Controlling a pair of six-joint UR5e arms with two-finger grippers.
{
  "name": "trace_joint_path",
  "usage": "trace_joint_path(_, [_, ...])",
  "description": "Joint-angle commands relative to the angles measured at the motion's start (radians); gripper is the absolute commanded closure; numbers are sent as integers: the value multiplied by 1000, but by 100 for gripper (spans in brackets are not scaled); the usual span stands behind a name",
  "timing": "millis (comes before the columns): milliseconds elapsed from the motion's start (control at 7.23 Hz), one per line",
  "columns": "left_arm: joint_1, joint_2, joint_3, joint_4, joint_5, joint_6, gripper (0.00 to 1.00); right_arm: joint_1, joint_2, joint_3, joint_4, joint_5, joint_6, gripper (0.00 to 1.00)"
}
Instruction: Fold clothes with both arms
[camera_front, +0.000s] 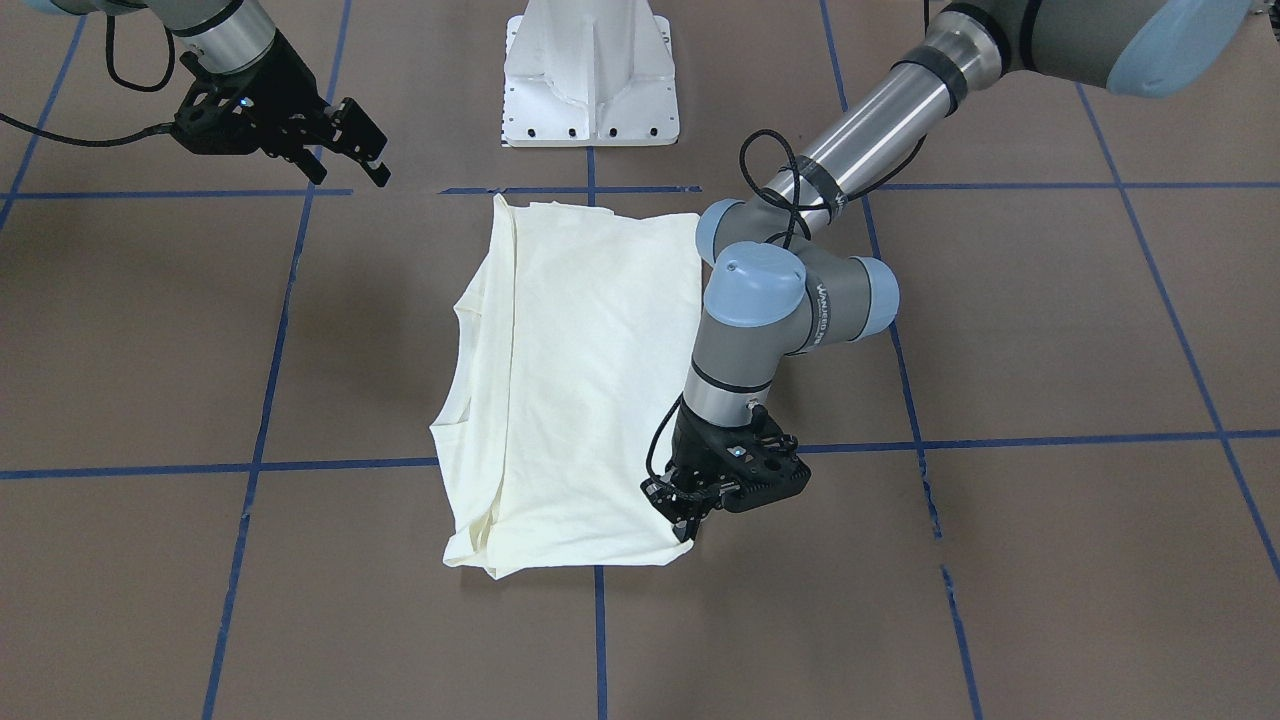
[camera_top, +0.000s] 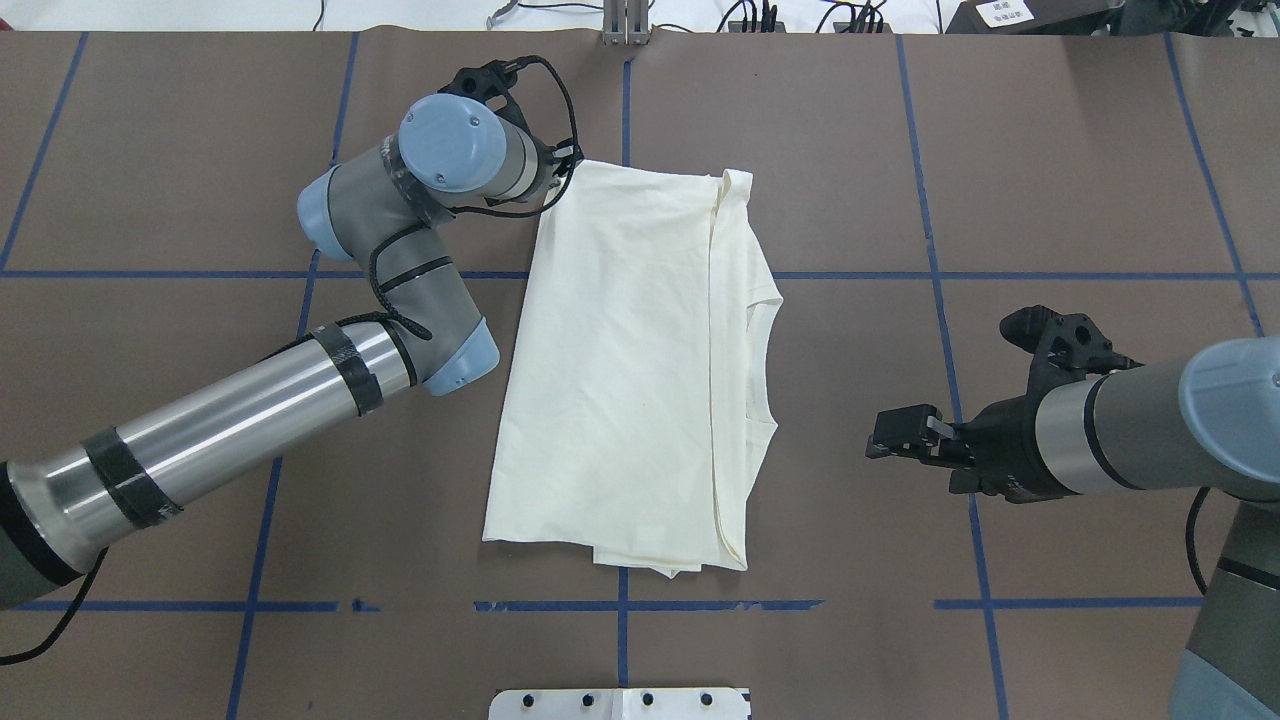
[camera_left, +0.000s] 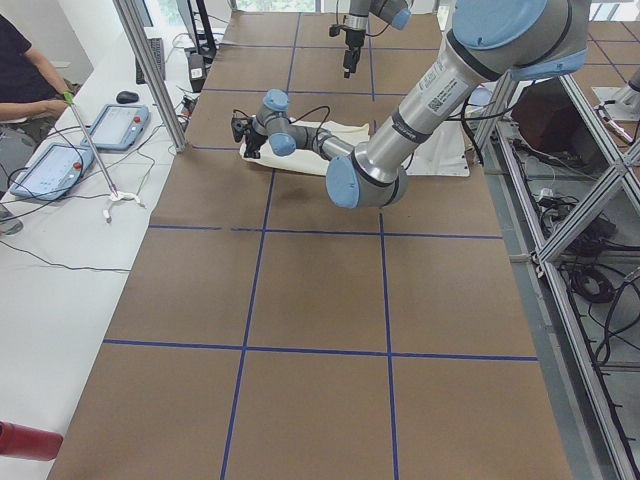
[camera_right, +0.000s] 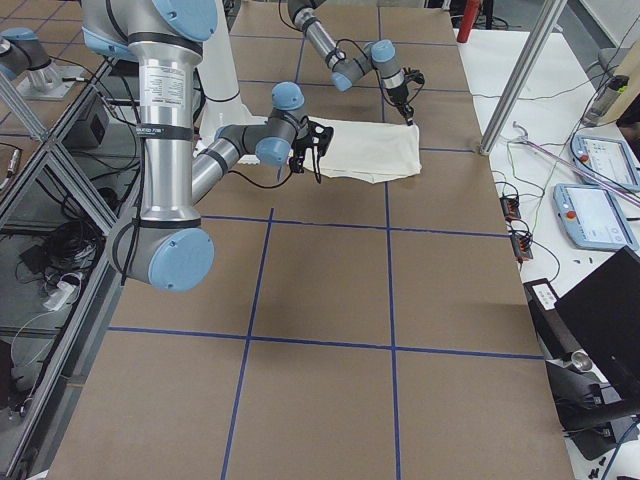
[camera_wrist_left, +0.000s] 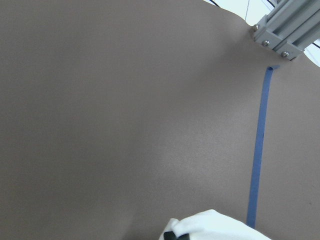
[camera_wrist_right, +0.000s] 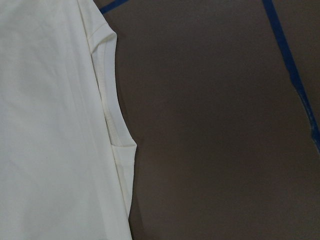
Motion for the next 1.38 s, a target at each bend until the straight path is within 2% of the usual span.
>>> trace_joint_path(0, [-35, 19, 1, 1, 6, 5, 63, 3, 10, -8, -1, -2, 0, 0])
trace_joint_path(276, [-41, 31, -4, 1, 6, 44, 8, 1, 11, -10, -1, -2, 0, 0])
trace_joint_path(415, [-44, 31, -8, 1, -2, 46, 2, 5, 45, -23, -10, -1, -2, 0])
trace_joint_path(553, [-46, 50, -54, 9, -8, 46, 1, 5, 72, -55, -17, -4, -3, 0])
trace_joint_path(691, [-46, 123, -155, 12, -93, 48, 1, -12, 126, -68, -98, -40, -15, 0])
trace_joint_path(829, [-52, 187, -247, 22, -176, 48, 1, -52, 239, -80, -258, -97, -31, 0])
trace_joint_path(968, [-52, 230, -345, 95, -193, 49, 1, -72, 396, -141, -412, -117, -61, 0])
trace_joint_path(1106, [-52, 252, -449, 209, -204, 49, 1, -103, 501, -215, -492, -140, -66, 0])
trace_joint_path(1244, [-52, 277, -544, 308, -206, 70, 1, -150, 519, -268, -498, -192, -86, 0])
